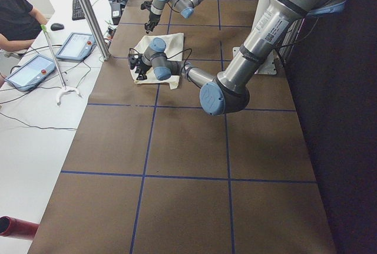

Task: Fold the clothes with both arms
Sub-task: 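Lay the hem down near the collar and open both grippers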

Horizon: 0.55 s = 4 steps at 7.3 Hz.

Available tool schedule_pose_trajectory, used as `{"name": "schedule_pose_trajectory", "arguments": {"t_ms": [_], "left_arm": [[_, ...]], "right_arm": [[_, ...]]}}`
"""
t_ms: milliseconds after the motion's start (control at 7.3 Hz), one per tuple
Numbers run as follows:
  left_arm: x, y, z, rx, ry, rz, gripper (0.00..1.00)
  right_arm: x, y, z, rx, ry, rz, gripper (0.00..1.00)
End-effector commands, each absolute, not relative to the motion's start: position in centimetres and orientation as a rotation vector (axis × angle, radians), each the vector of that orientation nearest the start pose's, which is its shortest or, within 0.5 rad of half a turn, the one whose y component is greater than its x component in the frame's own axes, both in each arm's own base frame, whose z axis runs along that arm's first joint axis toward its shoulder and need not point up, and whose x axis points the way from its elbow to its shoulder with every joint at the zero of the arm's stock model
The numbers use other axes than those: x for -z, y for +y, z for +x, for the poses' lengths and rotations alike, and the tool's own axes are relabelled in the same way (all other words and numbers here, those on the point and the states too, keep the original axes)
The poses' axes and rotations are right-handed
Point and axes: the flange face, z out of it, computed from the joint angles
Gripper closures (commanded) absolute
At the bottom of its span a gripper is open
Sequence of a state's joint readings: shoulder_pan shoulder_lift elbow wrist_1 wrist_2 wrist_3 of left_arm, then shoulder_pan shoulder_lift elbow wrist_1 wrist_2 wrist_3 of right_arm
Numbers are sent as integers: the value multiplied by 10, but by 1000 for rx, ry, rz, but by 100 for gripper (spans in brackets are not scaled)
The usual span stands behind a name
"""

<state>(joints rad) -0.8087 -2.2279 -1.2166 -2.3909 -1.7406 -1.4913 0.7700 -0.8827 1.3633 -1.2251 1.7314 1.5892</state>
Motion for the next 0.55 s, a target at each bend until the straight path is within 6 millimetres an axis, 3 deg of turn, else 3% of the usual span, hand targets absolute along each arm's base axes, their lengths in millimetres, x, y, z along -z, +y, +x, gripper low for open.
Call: {"name": "schedule_pose_trajectory", "arguments": {"t_ms": [0, 274, 411], "left_arm": [[-340, -622, 437, 520, 1169, 348, 54], [-333, -606, 421, 513, 1200, 365, 52], [-310, -602, 412, 512, 1231, 389, 52]], "right_arm": [[-336, -520, -439, -677, -890, 96, 36], [-351, -485, -459, -699, -881, 58, 32], [-349, -484, -460, -709, -885, 60, 32]]}}
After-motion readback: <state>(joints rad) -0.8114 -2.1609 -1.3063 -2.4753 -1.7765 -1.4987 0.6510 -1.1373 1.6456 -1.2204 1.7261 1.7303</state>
